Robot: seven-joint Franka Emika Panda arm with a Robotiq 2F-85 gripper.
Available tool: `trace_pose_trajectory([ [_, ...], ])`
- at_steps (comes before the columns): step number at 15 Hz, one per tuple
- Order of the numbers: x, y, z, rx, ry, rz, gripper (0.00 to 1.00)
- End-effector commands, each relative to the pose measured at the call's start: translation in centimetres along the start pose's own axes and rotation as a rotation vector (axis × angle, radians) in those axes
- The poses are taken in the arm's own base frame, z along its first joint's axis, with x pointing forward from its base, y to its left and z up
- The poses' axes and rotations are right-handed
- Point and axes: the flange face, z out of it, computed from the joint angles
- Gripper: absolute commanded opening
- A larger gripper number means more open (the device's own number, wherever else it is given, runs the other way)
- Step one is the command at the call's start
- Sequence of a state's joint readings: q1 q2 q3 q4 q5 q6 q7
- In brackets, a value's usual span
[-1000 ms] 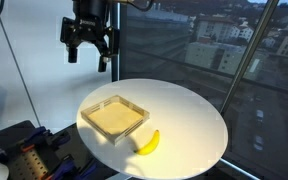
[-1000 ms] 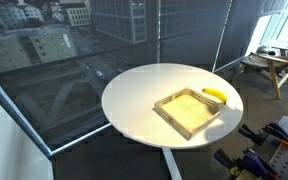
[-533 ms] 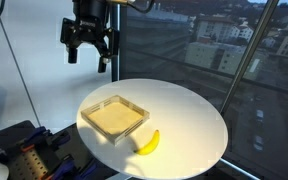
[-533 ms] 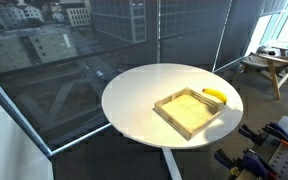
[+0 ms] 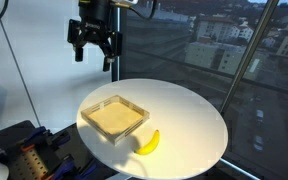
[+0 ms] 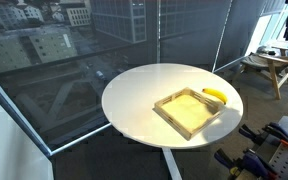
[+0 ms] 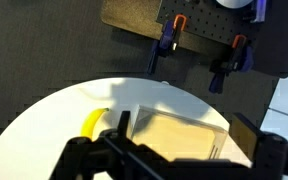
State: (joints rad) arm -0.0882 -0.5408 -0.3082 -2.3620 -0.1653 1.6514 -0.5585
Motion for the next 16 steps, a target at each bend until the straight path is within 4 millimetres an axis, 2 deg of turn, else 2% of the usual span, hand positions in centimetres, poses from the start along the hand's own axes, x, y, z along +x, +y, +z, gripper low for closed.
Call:
trace_pose_trajectory([
  [1, 1.3, 0.4, -0.4, 0.000, 0.053, -0.005, 1.00],
  [9, 3.9, 1.4, -0.4, -0.032, 0.144, 0.027, 1.00],
  [16, 5.8, 1.8, -0.1, -0.045, 0.161, 0.153, 1.00],
])
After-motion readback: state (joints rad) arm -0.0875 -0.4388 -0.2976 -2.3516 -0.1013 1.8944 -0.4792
